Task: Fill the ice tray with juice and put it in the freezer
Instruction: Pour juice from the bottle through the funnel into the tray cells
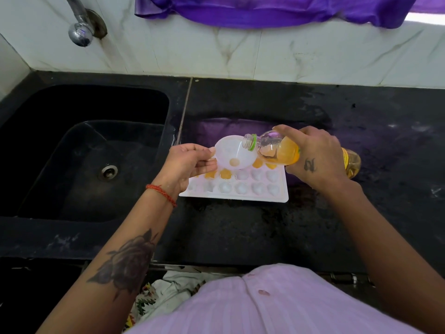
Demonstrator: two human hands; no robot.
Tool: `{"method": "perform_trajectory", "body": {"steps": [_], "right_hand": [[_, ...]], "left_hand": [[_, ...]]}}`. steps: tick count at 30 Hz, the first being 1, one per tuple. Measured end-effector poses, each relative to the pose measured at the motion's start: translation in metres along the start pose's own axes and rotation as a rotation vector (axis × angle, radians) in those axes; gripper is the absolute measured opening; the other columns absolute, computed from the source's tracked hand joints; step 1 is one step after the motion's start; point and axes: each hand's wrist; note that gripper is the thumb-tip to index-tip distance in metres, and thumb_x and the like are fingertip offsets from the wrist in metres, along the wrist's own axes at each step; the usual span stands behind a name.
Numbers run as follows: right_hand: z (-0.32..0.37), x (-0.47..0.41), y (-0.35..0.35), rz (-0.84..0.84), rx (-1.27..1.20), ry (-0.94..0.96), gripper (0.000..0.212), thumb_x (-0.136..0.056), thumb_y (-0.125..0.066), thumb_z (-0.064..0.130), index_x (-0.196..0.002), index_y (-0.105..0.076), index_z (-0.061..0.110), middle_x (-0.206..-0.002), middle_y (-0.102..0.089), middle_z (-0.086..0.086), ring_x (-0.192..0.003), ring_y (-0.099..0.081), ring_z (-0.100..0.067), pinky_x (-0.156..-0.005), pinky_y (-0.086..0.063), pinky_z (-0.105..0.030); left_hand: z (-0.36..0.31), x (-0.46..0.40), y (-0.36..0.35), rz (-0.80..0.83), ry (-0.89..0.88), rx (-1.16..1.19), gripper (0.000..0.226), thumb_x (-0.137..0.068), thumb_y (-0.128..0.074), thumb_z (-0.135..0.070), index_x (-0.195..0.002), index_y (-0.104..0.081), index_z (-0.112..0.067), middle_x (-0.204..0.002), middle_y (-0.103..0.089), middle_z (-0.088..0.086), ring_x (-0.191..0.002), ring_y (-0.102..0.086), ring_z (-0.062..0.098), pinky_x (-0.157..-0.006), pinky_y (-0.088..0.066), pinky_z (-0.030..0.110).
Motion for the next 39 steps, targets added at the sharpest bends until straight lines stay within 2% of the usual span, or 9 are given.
{"method": "perform_trajectory", "body": {"steps": [3, 8, 13, 23, 39], "right_hand": [[-0.006, 0.003, 0.003, -0.007, 0.002, -0.001, 0.063, -0.073, -0.072, 0.025, -0.130, -0.049, 0.032, -0.105, -0.060, -0.016, -0.095, -0.054, -0.037, -0.081, -0.038, -0.044], [-0.015, 0.007, 0.003, -0.031, 0.079, -0.008, 0.063, -0.074, -0.069, 0.013, -0.131, -0.049, 0.032, -0.105, -0.061, -0.015, -0.095, -0.054, -0.036, -0.082, -0.038, -0.042], [-0.019, 0.009, 0.005, -0.045, 0.118, -0.014, 0.065, -0.074, -0.069, 0.010, -0.131, -0.049, 0.034, -0.105, -0.060, -0.013, -0.096, -0.053, -0.035, -0.081, -0.035, -0.040], [-0.021, 0.009, 0.005, -0.034, 0.131, -0.003, 0.065, -0.076, -0.069, 0.012, -0.133, -0.046, 0.035, -0.107, -0.059, -0.012, -0.099, -0.052, -0.035, -0.083, -0.035, -0.040], [-0.022, 0.009, 0.006, -0.024, 0.147, 0.005, 0.066, -0.077, -0.068, 0.014, -0.134, -0.043, 0.035, -0.109, -0.058, -0.012, -0.101, -0.051, -0.034, -0.084, -0.035, -0.042]], "left_hand": [[0.001, 0.000, -0.008, 0.029, -0.005, -0.001, 0.008, -0.082, -0.067, -0.002, -0.074, -0.064, -0.002, -0.052, -0.069, 0.004, -0.052, -0.069, 0.013, -0.050, -0.055, 0.018], [0.005, -0.002, -0.017, 0.064, -0.002, -0.018, 0.007, -0.082, -0.067, -0.003, -0.075, -0.064, -0.002, -0.054, -0.070, 0.005, -0.053, -0.070, 0.015, -0.052, -0.057, 0.020], [0.007, -0.004, -0.021, 0.065, 0.009, -0.031, 0.006, -0.081, -0.068, -0.003, -0.076, -0.064, -0.002, -0.054, -0.070, 0.005, -0.054, -0.070, 0.016, -0.052, -0.056, 0.020], [0.006, -0.003, -0.021, 0.040, 0.020, -0.034, 0.003, -0.081, -0.067, -0.003, -0.081, -0.065, 0.000, -0.055, -0.070, 0.005, -0.054, -0.070, 0.015, -0.050, -0.055, 0.019], [0.005, -0.002, -0.021, 0.037, 0.015, -0.045, 0.005, -0.082, -0.066, -0.003, -0.077, -0.066, -0.004, -0.055, -0.071, 0.003, -0.054, -0.070, 0.014, -0.050, -0.055, 0.019]]}}
Point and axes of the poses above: each hand's wrist, its own x-axis away from the middle knuckle, its own y-axis out of the back of the hand, z = x × y
